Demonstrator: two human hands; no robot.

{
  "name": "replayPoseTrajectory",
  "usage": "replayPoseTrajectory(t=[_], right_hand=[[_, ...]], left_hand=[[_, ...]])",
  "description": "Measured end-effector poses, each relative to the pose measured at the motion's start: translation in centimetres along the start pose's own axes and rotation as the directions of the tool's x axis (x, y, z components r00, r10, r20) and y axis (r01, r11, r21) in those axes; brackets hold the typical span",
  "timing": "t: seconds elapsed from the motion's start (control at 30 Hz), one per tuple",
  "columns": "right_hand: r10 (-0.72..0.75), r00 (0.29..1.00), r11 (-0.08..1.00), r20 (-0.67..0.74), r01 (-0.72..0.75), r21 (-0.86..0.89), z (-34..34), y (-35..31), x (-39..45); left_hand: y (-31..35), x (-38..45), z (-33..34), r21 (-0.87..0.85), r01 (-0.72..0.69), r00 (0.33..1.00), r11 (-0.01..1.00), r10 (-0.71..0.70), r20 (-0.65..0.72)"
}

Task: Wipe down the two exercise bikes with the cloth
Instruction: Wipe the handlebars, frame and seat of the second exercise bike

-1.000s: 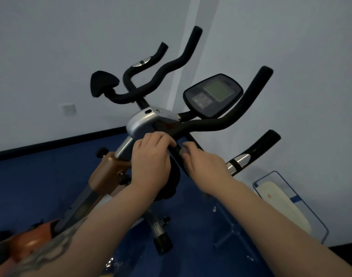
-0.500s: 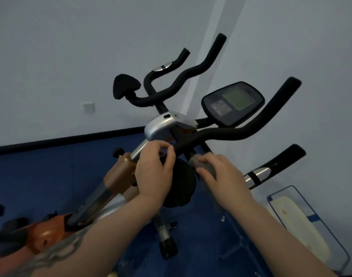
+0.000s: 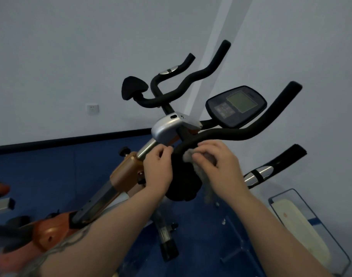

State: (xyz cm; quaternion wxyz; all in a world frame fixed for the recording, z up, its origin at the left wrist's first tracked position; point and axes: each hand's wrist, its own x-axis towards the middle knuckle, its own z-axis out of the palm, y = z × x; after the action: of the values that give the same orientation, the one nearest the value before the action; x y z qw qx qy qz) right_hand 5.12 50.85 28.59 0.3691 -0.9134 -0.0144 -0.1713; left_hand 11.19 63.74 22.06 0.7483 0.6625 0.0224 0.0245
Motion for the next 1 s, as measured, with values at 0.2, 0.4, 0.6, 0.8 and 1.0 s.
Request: replayPoseTrajectory(t=[0.2,0.4,0.6,0.8,1.0], right_hand=[[-0.131,0.970,0.876,0.204,0.210,-0.435,2.3,-1.5,-2.7],[-0.186,0.954,0.857,0.235,0.274,-0.436,4.7,-3.5,-1.3],[-0.183,0.927,0.829,0.326,0.324,-0.455,2.9,-2.5,-0.2],[-0.116,0.950,0.910,0.290,0.219,-0.352,2.4,-2.7,-2.5],[0.129,0.959,0.943,-0.251,-0.197,-0.269,-2.7,0.5,-1.7]], left_hand=[[0.0,-0.2,-2.3,-0.187,0.142,0.949,0.972,-0.080,0.305],[1.0,0.2,-3.9,-0.121,0.238,0.888,0.964,-0.165,0.430],[1.8,0.0,-3.6,-0.105,0.244,0.903,0.964,-0.187,0.386],[1.4,-0.2,-3.5,-0.063,0.151,0.938,0.987,-0.122,0.323],[0.5,-0.8,-1.8,0.205,-0.076,0.993,0.976,0.054,0.109]])
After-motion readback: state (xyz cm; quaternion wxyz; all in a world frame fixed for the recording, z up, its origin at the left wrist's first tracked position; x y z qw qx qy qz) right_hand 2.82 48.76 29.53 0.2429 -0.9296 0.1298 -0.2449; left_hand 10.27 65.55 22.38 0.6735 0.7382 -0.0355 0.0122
